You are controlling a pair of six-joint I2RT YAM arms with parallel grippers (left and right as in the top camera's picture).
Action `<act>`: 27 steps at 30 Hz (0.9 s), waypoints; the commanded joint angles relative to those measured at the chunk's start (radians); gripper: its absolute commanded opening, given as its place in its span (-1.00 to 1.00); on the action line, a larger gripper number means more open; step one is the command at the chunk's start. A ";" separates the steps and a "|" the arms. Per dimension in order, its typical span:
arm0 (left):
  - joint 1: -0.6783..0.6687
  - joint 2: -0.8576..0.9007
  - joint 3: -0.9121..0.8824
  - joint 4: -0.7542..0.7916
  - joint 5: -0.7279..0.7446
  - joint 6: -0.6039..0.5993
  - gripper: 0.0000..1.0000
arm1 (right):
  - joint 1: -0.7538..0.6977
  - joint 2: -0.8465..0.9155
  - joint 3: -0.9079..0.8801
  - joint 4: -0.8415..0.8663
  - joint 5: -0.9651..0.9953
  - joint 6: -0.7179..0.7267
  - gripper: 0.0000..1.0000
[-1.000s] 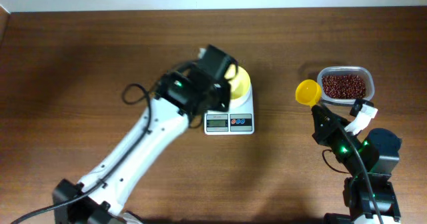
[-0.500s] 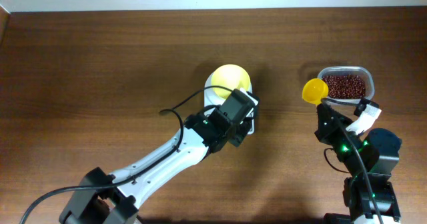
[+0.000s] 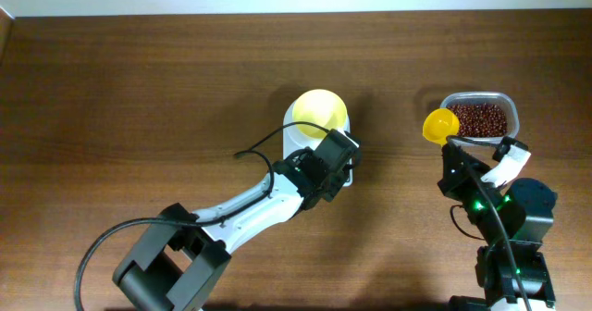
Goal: Scoop item into bowl and weigh 50g on scale
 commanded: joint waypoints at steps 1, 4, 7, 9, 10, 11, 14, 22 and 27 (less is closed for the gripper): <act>0.025 0.039 -0.009 0.014 -0.014 0.011 -1.00 | -0.007 -0.007 0.006 0.003 0.009 -0.014 -0.92; 0.044 0.063 -0.009 0.034 -0.013 0.011 -1.00 | -0.007 -0.007 0.006 0.003 0.009 -0.014 -0.92; 0.044 0.063 -0.009 0.037 -0.013 0.011 -1.00 | -0.007 -0.002 0.006 0.004 0.010 -0.014 -0.92; 0.037 0.063 -0.009 0.037 -0.004 0.049 -1.00 | -0.007 0.021 0.006 0.004 0.021 -0.014 -0.92; 0.030 0.063 -0.009 0.039 0.013 0.088 -1.00 | -0.007 0.032 0.006 0.005 0.021 -0.014 -0.92; 0.018 0.063 -0.009 0.041 0.014 0.122 -1.00 | -0.007 0.053 0.006 0.013 0.020 -0.014 -0.92; 0.013 0.063 -0.009 0.041 0.013 0.121 -1.00 | -0.007 0.087 0.006 0.044 0.020 -0.006 -0.92; 0.017 0.067 -0.009 0.042 0.015 0.121 -1.00 | -0.007 0.093 0.006 0.053 0.020 -0.006 -0.92; 0.034 0.071 -0.009 0.051 0.051 0.121 -1.00 | -0.007 0.093 0.006 0.053 0.020 -0.006 -0.92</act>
